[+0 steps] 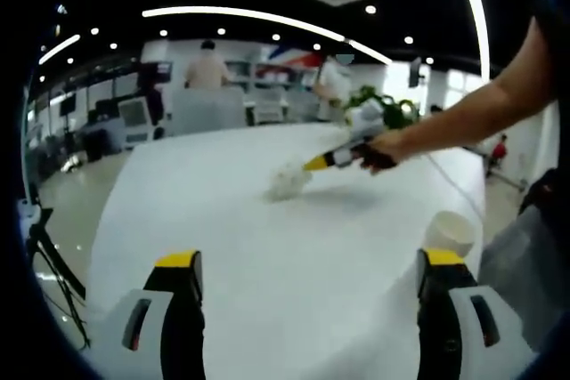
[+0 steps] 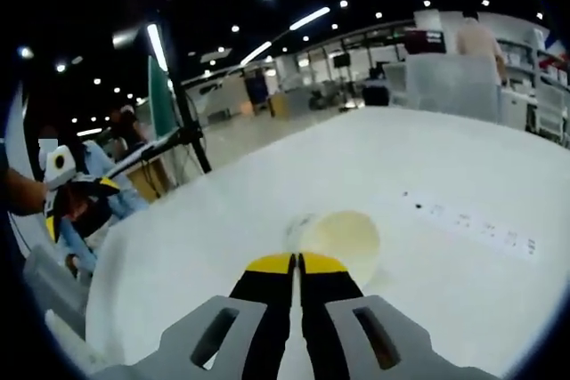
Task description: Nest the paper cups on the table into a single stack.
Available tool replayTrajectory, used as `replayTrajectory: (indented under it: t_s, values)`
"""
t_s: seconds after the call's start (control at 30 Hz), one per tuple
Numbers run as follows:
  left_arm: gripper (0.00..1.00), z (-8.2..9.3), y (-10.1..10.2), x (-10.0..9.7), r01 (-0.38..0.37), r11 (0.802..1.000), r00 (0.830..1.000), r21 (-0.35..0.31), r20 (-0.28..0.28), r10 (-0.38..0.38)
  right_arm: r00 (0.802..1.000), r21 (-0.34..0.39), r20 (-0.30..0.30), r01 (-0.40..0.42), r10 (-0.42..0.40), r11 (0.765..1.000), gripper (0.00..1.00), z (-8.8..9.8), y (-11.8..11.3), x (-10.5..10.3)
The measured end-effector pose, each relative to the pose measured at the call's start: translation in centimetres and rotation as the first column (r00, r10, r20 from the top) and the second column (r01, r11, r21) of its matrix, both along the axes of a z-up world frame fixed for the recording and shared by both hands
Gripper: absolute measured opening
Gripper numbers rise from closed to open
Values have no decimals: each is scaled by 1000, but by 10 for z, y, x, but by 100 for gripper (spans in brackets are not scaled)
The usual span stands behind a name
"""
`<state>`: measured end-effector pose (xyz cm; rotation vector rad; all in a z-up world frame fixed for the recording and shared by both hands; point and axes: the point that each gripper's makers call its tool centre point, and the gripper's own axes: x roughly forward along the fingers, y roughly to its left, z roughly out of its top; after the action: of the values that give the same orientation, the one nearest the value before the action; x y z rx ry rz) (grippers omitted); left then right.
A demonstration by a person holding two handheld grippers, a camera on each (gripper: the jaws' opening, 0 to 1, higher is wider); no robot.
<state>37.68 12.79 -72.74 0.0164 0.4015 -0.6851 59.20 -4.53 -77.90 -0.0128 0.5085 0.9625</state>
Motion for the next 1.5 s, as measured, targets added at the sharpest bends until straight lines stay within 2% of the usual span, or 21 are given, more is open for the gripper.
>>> replayTrajectory:
  t_s: [0.17,0.23,0.3,0.37,0.57,0.7,0.77,0.87,0.93,1.0,1.03,1.07,1.1,1.13,1.27,1.33,1.37,1.43,1.5]
  values:
    - [99,-1,4,4,-31,999,1000,25,0,31,1000,-40,19,-2,3,999,0,15,-7,1]
    - [99,1,2,3,-28,1000,1000,11,-6,28,999,-95,26,-16,19,995,0,19,-13,2]
    - [99,5,1,5,-30,1000,999,10,13,30,999,-119,22,-33,36,992,0,23,-15,0]
    - [99,4,0,6,-25,999,1000,32,16,25,998,-160,40,-45,52,986,0,30,-20,2]
    - [99,9,-4,7,-18,1000,1000,17,15,18,997,-230,38,-56,66,972,0,53,-32,5]
    - [99,12,-5,7,-15,1000,1000,17,15,14,995,-294,52,-72,91,953,0,68,-37,7]
    - [99,11,-4,7,-18,1000,1000,22,12,18,993,-361,55,-79,106,929,0,75,-41,7]
    - [99,8,-4,5,-16,1000,1000,23,0,16,991,-417,32,-102,127,903,0,86,-41,2]
    - [99,6,-3,3,-12,999,1000,31,-7,12,989,-495,52,-93,136,864,0,92,-48,7]
    - [99,6,-3,2,-9,999,1000,36,-5,10,990,-531,37,-98,139,842,0,96,-51,8]
    - [99,5,-2,2,-10,999,1000,50,-4,10,988,-569,30,-108,152,815,0,97,-54,8]
    - [99,1,1,2,-16,996,1000,83,-9,17,985,-590,27,-120,168,798,0,98,-55,8]
    - [99,-5,5,1,-19,993,999,117,-30,23,983,-621,15,-133,182,773,0,100,-57,6]
    - [99,-5,2,0,-11,995,999,101,-33,14,981,-635,16,-137,191,760,0,102,-58,6]
    - [99,-4,2,-2,-10,996,999,87,-42,14,982,-652,8,-140,190,746,0,115,-54,5]
    - [99,-4,2,-2,-9,996,999,85,-41,13,980,-675,4,-144,199,724,0,119,-54,5]
    - [99,-3,2,-2,-8,996,999,85,-42,12,978,-695,4,-148,209,704,0,122,-55,5]
    - [99,-2,2,-3,-5,996,999,88,-39,8,978,-703,3,-145,208,696,0,130,-51,5]
    - [99,0,2,-4,-6,996,999,87,-39,9,976,-722,7,-146,219,676,0,137,-48,5]
